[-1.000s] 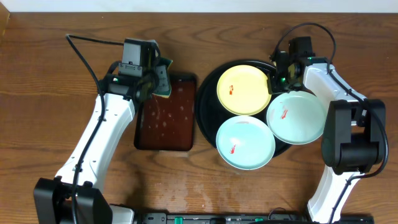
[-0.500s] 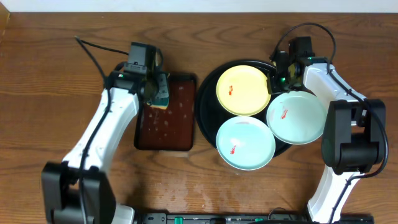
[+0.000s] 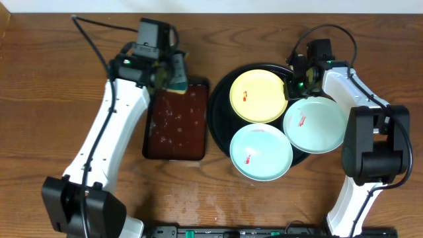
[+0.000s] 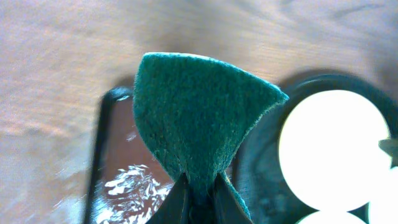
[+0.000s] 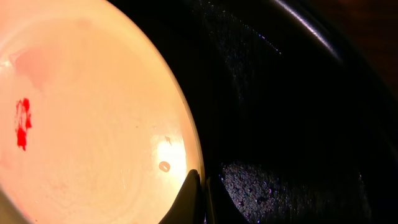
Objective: Clean dirty plates on tray and stack at the side
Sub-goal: 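Tilt yellow plate with right gripper and move sponge over it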
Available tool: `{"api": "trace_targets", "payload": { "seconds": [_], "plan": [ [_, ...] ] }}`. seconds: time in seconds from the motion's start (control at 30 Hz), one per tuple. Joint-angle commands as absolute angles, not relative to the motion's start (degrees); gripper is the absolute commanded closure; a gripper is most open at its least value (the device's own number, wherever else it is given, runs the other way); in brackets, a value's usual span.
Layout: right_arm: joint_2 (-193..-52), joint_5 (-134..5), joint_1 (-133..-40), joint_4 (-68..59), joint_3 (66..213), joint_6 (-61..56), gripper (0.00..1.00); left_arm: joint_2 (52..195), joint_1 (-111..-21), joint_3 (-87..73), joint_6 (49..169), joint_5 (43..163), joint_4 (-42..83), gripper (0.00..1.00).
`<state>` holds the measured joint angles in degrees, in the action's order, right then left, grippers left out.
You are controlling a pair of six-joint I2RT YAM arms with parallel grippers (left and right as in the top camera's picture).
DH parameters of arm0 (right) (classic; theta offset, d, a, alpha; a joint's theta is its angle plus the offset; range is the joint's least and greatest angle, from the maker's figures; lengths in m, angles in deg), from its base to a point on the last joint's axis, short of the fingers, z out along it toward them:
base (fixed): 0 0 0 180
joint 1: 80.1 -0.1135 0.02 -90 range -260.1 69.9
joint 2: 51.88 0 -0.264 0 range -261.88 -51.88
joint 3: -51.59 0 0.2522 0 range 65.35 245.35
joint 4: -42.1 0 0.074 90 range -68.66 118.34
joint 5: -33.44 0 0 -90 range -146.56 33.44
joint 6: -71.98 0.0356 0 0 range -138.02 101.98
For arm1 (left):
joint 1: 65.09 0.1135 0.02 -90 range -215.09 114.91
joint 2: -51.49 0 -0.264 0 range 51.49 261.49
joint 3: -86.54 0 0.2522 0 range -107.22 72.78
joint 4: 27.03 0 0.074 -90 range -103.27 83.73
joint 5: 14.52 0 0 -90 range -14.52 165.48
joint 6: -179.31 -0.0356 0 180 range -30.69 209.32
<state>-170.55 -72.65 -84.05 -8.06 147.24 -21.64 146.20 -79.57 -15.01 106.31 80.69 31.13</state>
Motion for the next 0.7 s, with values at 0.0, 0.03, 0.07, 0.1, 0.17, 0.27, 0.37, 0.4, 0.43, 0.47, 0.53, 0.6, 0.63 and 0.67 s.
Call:
{"api": "trace_targets", "payload": {
  "seconds": [0.0,0.03,0.07,0.1,0.17,0.27,0.37,0.4,0.43,0.47,0.53,0.6,0.63,0.67],
  "plan": [
    [-170.8,-73.6,-84.3,-8.3,146.8,-22.8,0.99,147.6,-84.3,-15.4,107.4,84.0,27.0,0.93],
    [-170.8,-73.6,-84.3,-8.3,146.8,-22.8,0.99,148.3,-85.6,-15.4,107.4,84.0,25.4,0.93],
    [-170.8,-73.6,-84.3,-8.3,146.8,-22.8,0.99,149.3,-86.9,-15.4,107.4,84.0,23.7,0.93],
    [-170.8,-73.6,-84.3,-8.3,146.8,-22.8,0.99,150.4,-88.2,-15.4,107.4,84.0,22.0,0.93],
    [-170.8,-73.6,-84.3,-8.2,146.8,-22.8,0.99,153.1,-90.8,-15.4,107.4,83.8,19.0,0.93],
    [-170.8,-73.6,-84.3,-8.3,146.8,-22.8,0.99,157.5,-93.8,-15.4,107.4,83.8,14.7,0.93],
    [-170.8,-73.6,-84.3,-8.3,146.8,-22.8,0.99,161.9,-95.7,-15.4,107.6,83.8,10.8,0.93],
    [-170.8,-73.6,-84.3,-8.3,146.8,-22.8,0.99,163.1,-96.2,-15.4,107.6,83.8,9.8,0.93],
    [-170.8,-73.6,-84.3,-8.3,146.8,-22.8,0.99,164.4,-96.6,-15.4,107.6,83.8,8.6,0.92],
    [-170.8,-73.6,-84.3,-8.3,146.8,-22.8,0.99,165.2,-96.9,-15.4,107.6,83.8,7.8,0.92],
    [-170.8,-73.6,-84.3,-8.3,146.8,-22.8,0.99,166.9,-97.4,-15.4,107.6,83.8,6.4,0.93],
    [-170.8,-73.6,-84.3,-8.3,146.8,-22.8,0.99,168.4,-97.6,-15.4,107.6,83.7,5.6,0.93],
    [-170.8,-73.6,-84.3,-8.3,146.8,-22.8,0.99,169.1,-97.6,-15.4,107.6,83.1,5.6,0.92],
    [-170.8,-73.6,-84.3,-8.3,146.8,-22.8,0.99,169.8,-97.6,-15.4,107.6,81.3,5.7,0.93]
  ]
}}
